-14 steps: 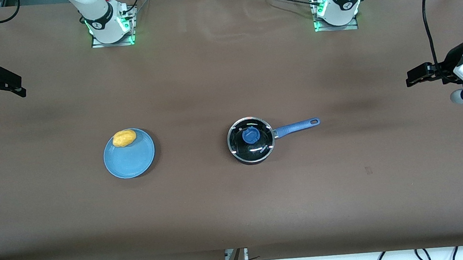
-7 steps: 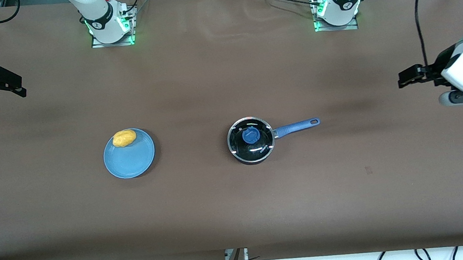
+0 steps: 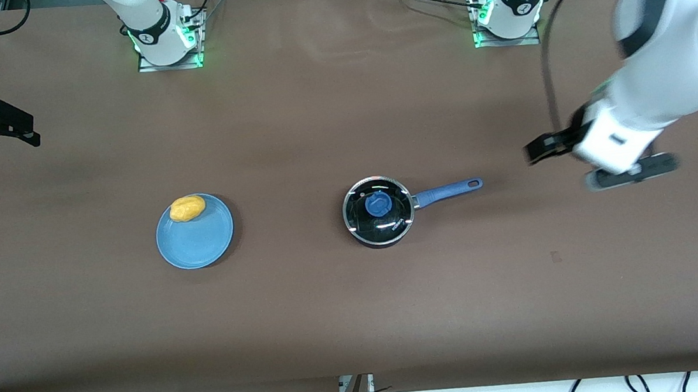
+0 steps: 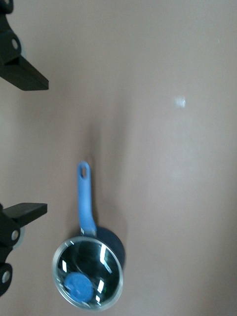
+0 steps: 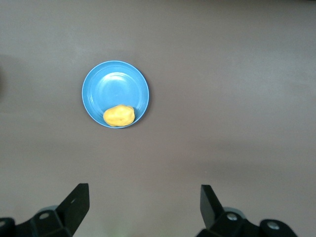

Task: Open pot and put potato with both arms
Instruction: 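Lower the left gripper and grasp the blue knob of the lid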

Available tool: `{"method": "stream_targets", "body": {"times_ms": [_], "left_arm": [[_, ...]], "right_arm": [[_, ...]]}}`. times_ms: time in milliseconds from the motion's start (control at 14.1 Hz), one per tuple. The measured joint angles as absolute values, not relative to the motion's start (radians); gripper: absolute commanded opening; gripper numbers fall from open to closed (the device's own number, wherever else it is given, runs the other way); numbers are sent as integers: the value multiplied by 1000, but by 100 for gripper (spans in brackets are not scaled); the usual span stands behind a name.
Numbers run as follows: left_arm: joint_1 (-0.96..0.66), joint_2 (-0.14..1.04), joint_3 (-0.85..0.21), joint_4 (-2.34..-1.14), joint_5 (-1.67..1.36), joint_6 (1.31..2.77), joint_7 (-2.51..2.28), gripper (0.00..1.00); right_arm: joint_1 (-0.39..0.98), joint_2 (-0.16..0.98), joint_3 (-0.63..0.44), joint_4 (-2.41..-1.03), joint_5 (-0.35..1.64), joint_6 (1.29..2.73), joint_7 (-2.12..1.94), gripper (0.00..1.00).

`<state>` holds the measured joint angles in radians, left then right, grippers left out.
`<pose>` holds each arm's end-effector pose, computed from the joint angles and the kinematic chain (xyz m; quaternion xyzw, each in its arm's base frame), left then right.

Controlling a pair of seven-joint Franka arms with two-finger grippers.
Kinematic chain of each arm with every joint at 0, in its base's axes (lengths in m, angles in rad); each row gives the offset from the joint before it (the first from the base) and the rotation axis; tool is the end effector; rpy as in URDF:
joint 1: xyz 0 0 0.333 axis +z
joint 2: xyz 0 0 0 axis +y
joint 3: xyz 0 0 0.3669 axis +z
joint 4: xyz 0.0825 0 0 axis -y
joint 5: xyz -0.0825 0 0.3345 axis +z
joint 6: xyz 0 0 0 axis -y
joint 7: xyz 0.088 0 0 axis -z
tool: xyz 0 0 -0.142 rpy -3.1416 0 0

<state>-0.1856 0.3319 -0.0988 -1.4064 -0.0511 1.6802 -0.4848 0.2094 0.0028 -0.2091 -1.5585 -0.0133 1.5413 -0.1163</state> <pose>0.5964 -0.1712 0.5329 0.9931 0.1056 -0.0417 0.0278 0.5024 -0.0016 0.6417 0.9982 0.0581 -0.0104 0.0064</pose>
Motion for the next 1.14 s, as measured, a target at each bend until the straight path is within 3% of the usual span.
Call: {"method": "stream_targets", "body": {"times_ms": [497,852,1135], "left_arm": [[-392,525,-104,-1390,-51,1982,-852,100],[-478,659,-100,-1283,-16,2007,-940,100],[-528,705,-99,-1271,10,2032,-991,100]], "right_arm": [[210,3,-209,-1559,-13,1541,-116,100],[210,3,-209,-1559,-13,1541,-116,100],[210,5,-209,-1559,-13,1541,-116,100]]}}
